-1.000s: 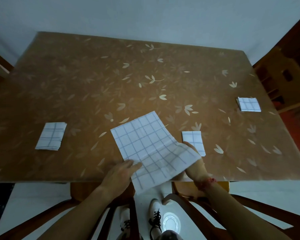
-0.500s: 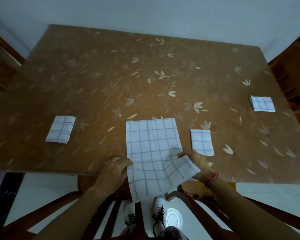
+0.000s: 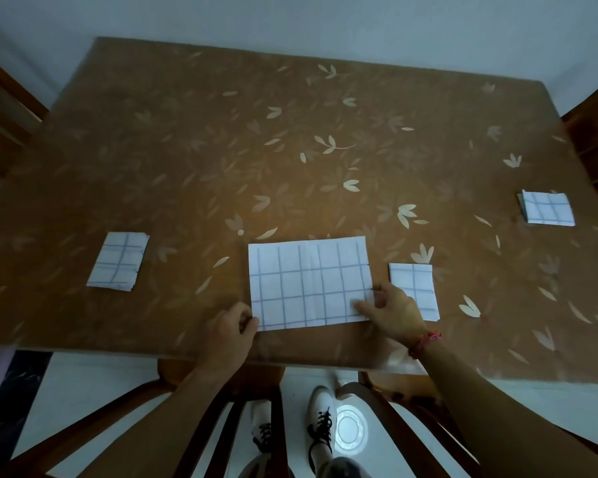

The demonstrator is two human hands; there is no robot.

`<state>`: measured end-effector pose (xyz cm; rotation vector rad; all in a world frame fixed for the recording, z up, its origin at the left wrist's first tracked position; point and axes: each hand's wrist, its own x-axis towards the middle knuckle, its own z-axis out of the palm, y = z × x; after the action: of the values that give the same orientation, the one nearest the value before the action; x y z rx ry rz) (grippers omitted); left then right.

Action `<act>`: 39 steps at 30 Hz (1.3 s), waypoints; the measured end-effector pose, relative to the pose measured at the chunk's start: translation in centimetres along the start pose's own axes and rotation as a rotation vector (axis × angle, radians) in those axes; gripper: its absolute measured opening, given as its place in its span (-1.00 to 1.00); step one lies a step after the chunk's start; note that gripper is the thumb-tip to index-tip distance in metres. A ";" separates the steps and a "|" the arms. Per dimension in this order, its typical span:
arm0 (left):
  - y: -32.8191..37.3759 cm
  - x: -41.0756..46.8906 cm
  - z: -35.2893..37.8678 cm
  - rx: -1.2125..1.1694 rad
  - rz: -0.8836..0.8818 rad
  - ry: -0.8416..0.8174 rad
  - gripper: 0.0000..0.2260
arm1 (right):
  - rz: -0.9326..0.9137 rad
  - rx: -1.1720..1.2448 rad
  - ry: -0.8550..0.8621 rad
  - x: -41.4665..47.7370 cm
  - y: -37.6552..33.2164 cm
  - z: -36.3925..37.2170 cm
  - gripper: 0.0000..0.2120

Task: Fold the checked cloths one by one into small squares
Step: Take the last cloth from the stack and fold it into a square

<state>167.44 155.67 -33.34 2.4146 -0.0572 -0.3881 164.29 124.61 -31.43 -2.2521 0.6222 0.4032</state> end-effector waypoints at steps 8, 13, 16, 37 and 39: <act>0.0 0.2 0.4 0.041 0.005 0.013 -0.78 | -0.003 -0.018 -0.010 0.2 -0.3 0.4 -0.49; 0.5 -0.3 0.5 0.117 0.157 0.094 -0.78 | -0.040 -0.110 0.101 0.1 -1.0 0.4 -0.45; 1.4 -1.1 0.9 0.224 0.397 0.121 -0.74 | -0.114 -0.182 0.172 -0.5 -1.5 0.9 -0.52; 2.1 -4.6 4.9 0.527 0.580 -0.113 -0.47 | -0.723 -0.709 -0.062 -7.0 -1.6 10.0 -0.32; 1.8 -4.6 4.9 0.528 0.560 -0.121 -0.49 | -0.721 -0.693 -0.068 -6.9 -1.9 10.6 -0.33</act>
<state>161.71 151.92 -34.49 2.7279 -0.9728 -0.2753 158.58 135.73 -34.17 -2.8850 -0.4593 0.3487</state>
